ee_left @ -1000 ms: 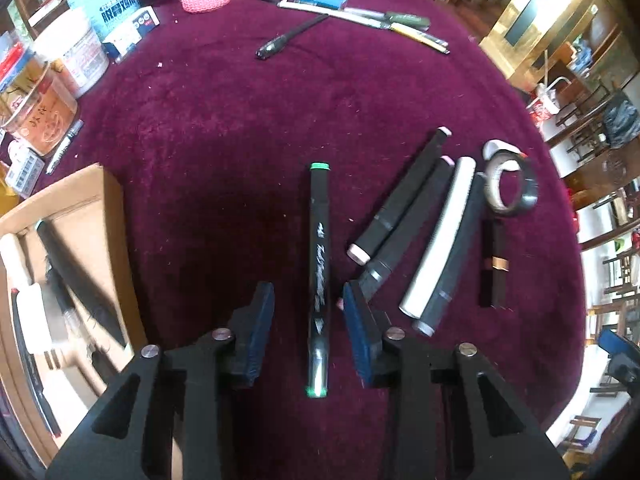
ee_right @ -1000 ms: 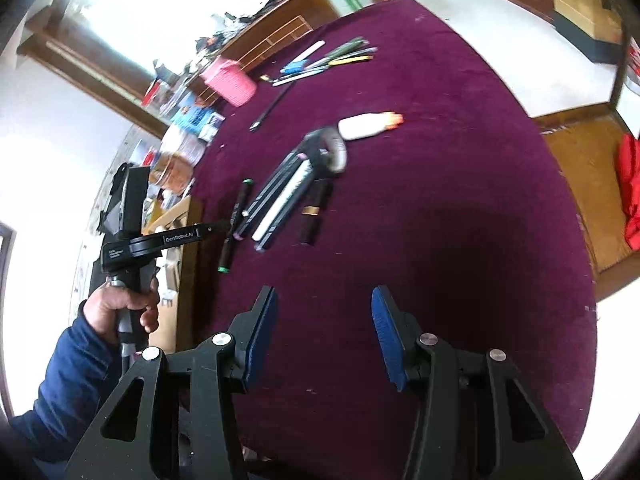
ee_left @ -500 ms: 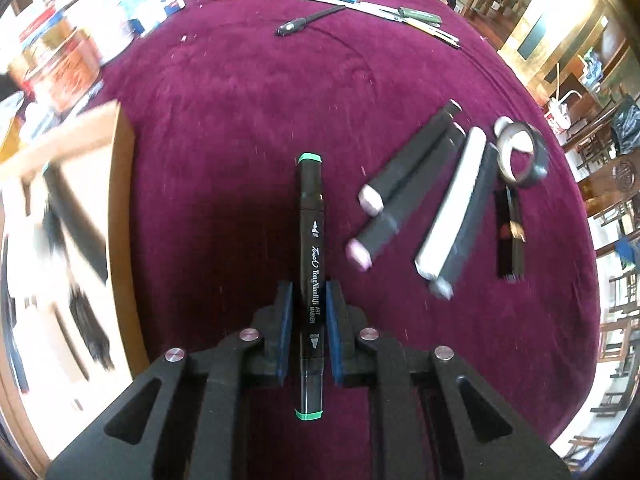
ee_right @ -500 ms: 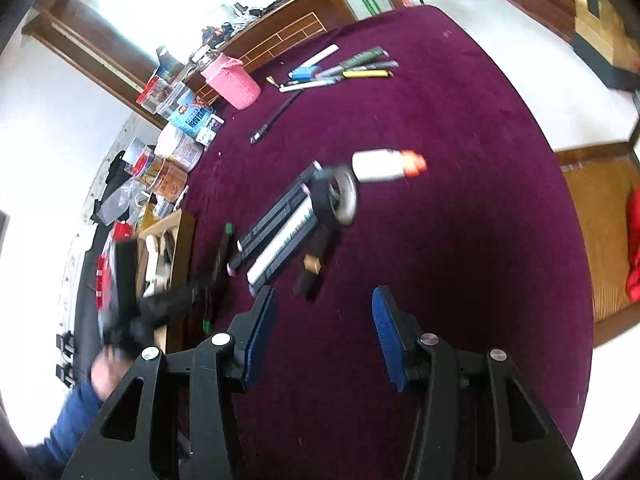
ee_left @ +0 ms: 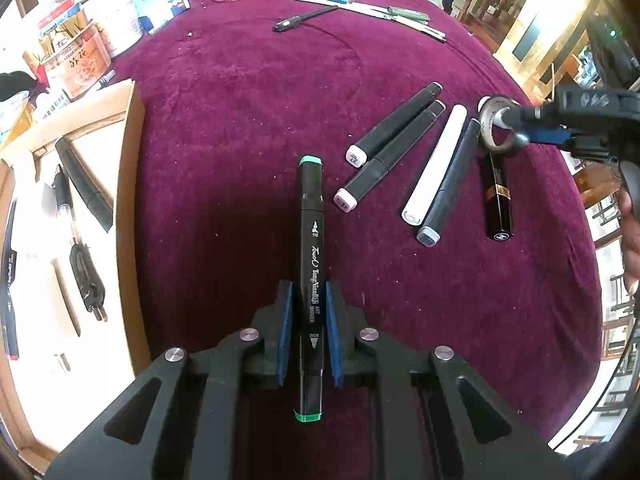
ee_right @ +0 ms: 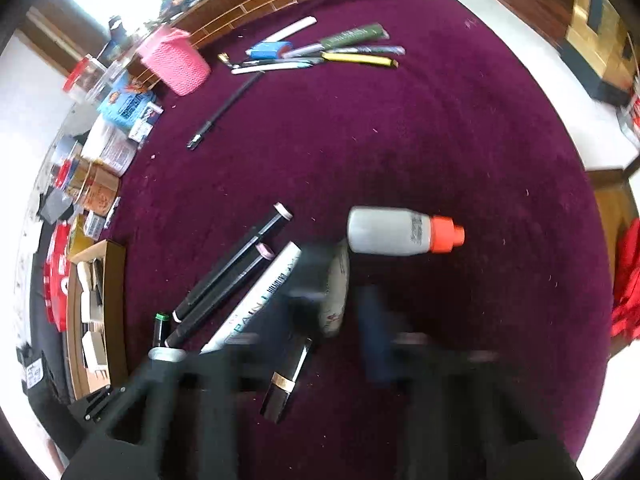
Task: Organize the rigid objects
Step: 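Grasp the black tape roll with the right tool while the left tool holds the marker, then carry the marker and tape roll over the tray and lower them, then open both tools to release the marker and tape roll into the tray, then grasp the white-ended black marker with the left tool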
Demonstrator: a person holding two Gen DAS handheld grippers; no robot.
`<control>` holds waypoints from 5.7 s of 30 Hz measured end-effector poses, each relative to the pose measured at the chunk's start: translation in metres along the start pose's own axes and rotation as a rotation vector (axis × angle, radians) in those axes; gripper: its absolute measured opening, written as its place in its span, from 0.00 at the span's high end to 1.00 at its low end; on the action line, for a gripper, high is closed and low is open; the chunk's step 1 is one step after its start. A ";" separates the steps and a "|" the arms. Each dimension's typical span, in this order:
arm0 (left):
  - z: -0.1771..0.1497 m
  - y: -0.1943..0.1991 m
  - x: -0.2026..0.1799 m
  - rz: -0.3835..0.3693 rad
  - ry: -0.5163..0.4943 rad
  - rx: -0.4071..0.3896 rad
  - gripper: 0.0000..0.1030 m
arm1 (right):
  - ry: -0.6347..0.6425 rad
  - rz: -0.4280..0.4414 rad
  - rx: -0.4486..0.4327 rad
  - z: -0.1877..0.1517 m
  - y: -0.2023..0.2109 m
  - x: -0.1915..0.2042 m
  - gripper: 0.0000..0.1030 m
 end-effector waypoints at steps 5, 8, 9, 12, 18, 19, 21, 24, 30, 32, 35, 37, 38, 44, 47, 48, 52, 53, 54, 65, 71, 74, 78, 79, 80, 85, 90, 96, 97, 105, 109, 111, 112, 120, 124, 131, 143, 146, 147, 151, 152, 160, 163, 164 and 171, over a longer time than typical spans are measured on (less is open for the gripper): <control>-0.001 0.000 0.002 -0.021 0.016 -0.016 0.87 | -0.017 0.036 -0.027 -0.016 0.018 -0.006 0.85; -0.001 0.004 0.002 -0.057 0.030 -0.027 0.87 | -0.050 0.082 -0.044 -0.025 0.033 -0.009 0.85; -0.001 0.006 0.001 -0.062 0.029 -0.031 0.87 | -0.056 0.106 -0.053 -0.031 0.040 -0.008 0.85; 0.001 0.014 -0.001 -0.088 0.025 -0.049 0.87 | -0.057 0.153 -0.073 -0.041 0.052 -0.001 0.85; 0.007 0.037 -0.001 -0.119 0.019 -0.085 0.87 | -0.017 0.227 -0.077 -0.059 0.069 0.028 0.85; 0.007 0.043 0.000 -0.123 0.018 -0.094 0.87 | -0.007 0.234 -0.077 -0.061 0.070 0.034 0.85; 0.007 0.052 0.004 -0.128 0.021 -0.109 0.87 | 0.015 0.253 -0.072 -0.065 0.071 0.047 0.85; 0.003 0.066 0.014 -0.128 0.035 -0.131 0.87 | 0.058 0.280 -0.050 -0.075 0.069 0.073 0.85; -0.010 0.094 0.049 -0.116 0.109 -0.176 0.87 | 0.148 0.339 -0.010 -0.092 0.062 0.126 0.85; -0.015 0.104 0.064 -0.108 0.138 -0.194 0.87 | 0.183 0.363 0.008 -0.099 0.059 0.146 0.85; -0.023 0.116 0.089 -0.087 0.190 -0.223 0.87 | 0.234 0.400 0.046 -0.112 0.052 0.177 0.85; -0.029 0.122 0.108 -0.065 0.230 -0.236 0.87 | 0.274 0.417 0.069 -0.122 0.047 0.197 0.85; -0.033 0.123 0.118 -0.055 0.252 -0.240 0.87 | 0.292 0.426 0.081 -0.127 0.044 0.206 0.85; -0.057 0.122 0.167 -0.014 0.350 -0.230 0.87 | 0.371 0.458 0.147 -0.156 0.026 0.250 0.85; -0.066 0.120 0.186 0.000 0.369 -0.218 0.87 | 0.392 0.469 0.172 -0.164 0.017 0.266 0.85; -0.068 0.118 0.190 0.000 0.373 -0.210 0.87 | 0.395 0.473 0.183 -0.167 0.013 0.271 0.85; -0.075 0.109 0.200 -0.002 0.361 -0.169 0.87 | 0.385 0.475 0.237 -0.177 -0.009 0.285 0.85; -0.075 0.107 0.202 -0.004 0.358 -0.163 0.87 | 0.380 0.473 0.248 -0.180 -0.014 0.287 0.85; -0.075 0.106 0.204 -0.005 0.355 -0.158 0.87 | 0.371 0.470 0.257 -0.181 -0.019 0.289 0.85; -0.073 0.089 0.221 -0.024 0.323 -0.111 0.87 | 0.246 0.496 0.335 -0.187 -0.048 0.290 0.85; -0.072 0.081 0.230 -0.022 0.317 -0.084 0.87 | 0.206 0.490 0.343 -0.186 -0.053 0.287 0.85; -0.072 0.080 0.234 -0.025 0.315 -0.078 0.87 | 0.200 0.461 0.342 -0.185 -0.052 0.285 0.85; -0.071 0.080 0.236 -0.034 0.308 -0.072 0.87 | 0.205 0.409 0.344 -0.186 -0.052 0.285 0.84; -0.072 0.080 0.236 -0.037 0.309 -0.071 0.87 | 0.217 0.392 0.341 -0.187 -0.052 0.285 0.83; -0.072 0.080 0.237 -0.036 0.307 -0.070 0.87 | 0.227 0.377 0.338 -0.187 -0.052 0.285 0.83; -0.074 0.079 0.238 -0.046 0.298 -0.058 0.87 | 0.222 0.337 0.338 -0.187 -0.055 0.285 0.83; -0.077 0.081 0.239 -0.048 0.291 -0.052 0.87 | 0.198 0.327 0.352 -0.191 -0.060 0.284 0.83; -0.078 0.092 0.241 -0.040 0.284 -0.077 0.87 | 0.203 0.351 0.370 -0.196 -0.069 0.294 0.83; -0.078 0.096 0.242 -0.039 0.283 -0.086 0.87 | 0.215 0.355 0.363 -0.196 -0.069 0.298 0.83; -0.080 0.119 0.251 -0.006 0.310 -0.134 0.87 | 0.398 0.380 0.333 -0.207 -0.068 0.337 0.83; -0.081 0.125 0.254 0.005 0.320 -0.144 0.87 | 0.486 0.371 0.317 -0.209 -0.064 0.347 0.72; -0.081 0.124 0.254 0.005 0.320 -0.141 0.87 | 0.506 0.355 0.307 -0.209 -0.062 0.346 0.60; -0.081 0.124 0.253 0.005 0.320 -0.142 0.87 | 0.516 0.348 0.303 -0.210 -0.061 0.347 0.58; -0.070 0.126 0.239 0.001 0.292 -0.152 0.87 | 0.481 0.363 0.265 -0.201 -0.043 0.329 0.55; -0.060 0.127 0.224 -0.009 0.261 -0.159 0.87 | 0.434 0.373 0.218 -0.190 -0.029 0.313 0.55; -0.041 0.123 0.184 -0.044 0.194 -0.161 0.87 | 0.288 0.364 0.139 -0.162 -0.008 0.262 0.56; 0.002 0.106 0.078 -0.181 0.032 -0.128 0.78 | 0.010 0.300 0.025 -0.144 0.037 0.131 0.56; 0.021 0.097 0.044 -0.229 -0.022 -0.107 0.66 | -0.051 0.277 -0.003 -0.145 0.051 0.097 0.56; 0.027 0.092 0.034 -0.234 -0.043 -0.097 0.64 | -0.071 0.271 -0.012 -0.146 0.055 0.087 0.56; 0.053 0.068 -0.003 -0.235 -0.117 -0.064 0.64 | -0.129 0.254 -0.042 -0.149 0.072 0.047 0.56; 0.060 0.061 -0.010 -0.240 -0.131 -0.058 0.64 | -0.136 0.250 -0.046 -0.150 0.075 0.040 0.56; 0.109 -0.019 -0.055 -0.168 -0.223 0.012 0.64 | -0.205 0.222 -0.082 -0.154 0.101 -0.023 0.56; 0.116 -0.047 -0.058 -0.134 -0.233 0.039 0.64 | -0.227 0.208 -0.084 -0.158 0.105 -0.040 0.56; 0.118 -0.054 -0.059 -0.131 -0.231 0.052 0.64 | -0.235 0.205 -0.085 -0.159 0.106 -0.046 0.56; 0.132 -0.073 -0.061 -0.116 -0.276 0.050 0.64 | -0.291 0.180 -0.094 -0.163 0.116 -0.080 0.56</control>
Point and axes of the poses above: each gripper's, at about its wrist camera, not at the fingertips, and y roughly against the way its jaws point, x to its left, z to its top, the point moved 2 cm from there along -y, roughly the way its jaws point, and after that the axes turned 8 degrees about -x, right-handed, at the moved point
